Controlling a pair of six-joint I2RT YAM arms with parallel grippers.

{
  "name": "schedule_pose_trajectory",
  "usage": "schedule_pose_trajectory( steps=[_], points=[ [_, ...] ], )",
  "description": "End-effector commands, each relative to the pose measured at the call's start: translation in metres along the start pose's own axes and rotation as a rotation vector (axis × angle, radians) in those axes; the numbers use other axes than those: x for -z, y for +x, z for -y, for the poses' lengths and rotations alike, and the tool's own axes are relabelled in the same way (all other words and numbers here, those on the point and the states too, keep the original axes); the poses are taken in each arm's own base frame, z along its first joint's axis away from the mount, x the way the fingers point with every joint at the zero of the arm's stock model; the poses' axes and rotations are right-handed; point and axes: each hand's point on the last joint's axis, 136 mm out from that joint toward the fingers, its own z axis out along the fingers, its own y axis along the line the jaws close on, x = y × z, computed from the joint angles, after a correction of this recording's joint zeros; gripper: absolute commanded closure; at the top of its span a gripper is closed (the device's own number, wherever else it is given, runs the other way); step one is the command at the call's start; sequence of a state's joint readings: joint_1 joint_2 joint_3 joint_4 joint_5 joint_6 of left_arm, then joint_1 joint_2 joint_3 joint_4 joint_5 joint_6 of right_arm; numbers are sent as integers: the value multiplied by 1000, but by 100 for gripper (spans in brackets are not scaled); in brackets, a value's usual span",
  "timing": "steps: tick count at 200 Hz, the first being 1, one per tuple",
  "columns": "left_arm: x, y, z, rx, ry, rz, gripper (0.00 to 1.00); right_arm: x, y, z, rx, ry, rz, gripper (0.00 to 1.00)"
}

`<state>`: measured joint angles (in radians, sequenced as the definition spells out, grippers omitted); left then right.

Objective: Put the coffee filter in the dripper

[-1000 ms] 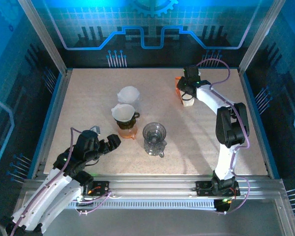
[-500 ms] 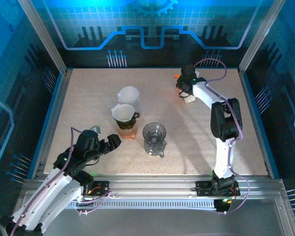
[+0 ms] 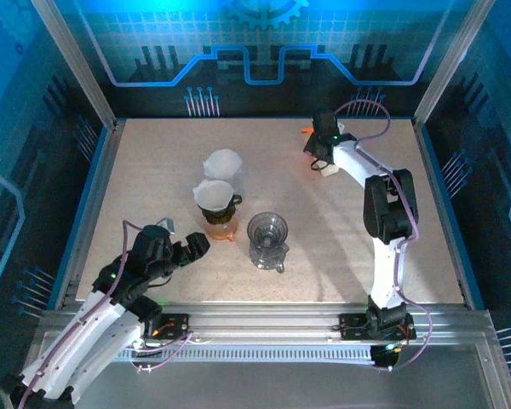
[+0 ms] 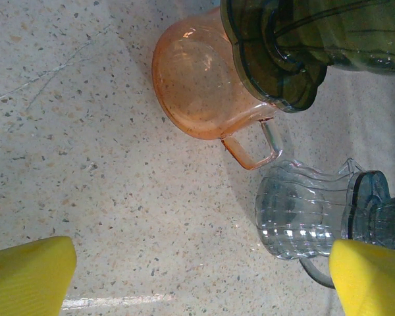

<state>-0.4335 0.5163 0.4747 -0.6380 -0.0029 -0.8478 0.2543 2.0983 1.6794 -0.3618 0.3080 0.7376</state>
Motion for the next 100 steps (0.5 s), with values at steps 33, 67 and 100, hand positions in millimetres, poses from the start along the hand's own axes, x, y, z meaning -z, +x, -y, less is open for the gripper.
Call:
schedule_pose_trajectory(
  steps=[33,67,100],
  points=[
    [0,-1,5,3,27,1,1,65,-34,-2,2,-113,68,100],
    [1,-2,5,-1,28,3,1,75,-33,11,68,-96,40,100],
    [2,-3,6,-8,28,4,1,72,-35,28,206,-29,5,78]
  ],
)
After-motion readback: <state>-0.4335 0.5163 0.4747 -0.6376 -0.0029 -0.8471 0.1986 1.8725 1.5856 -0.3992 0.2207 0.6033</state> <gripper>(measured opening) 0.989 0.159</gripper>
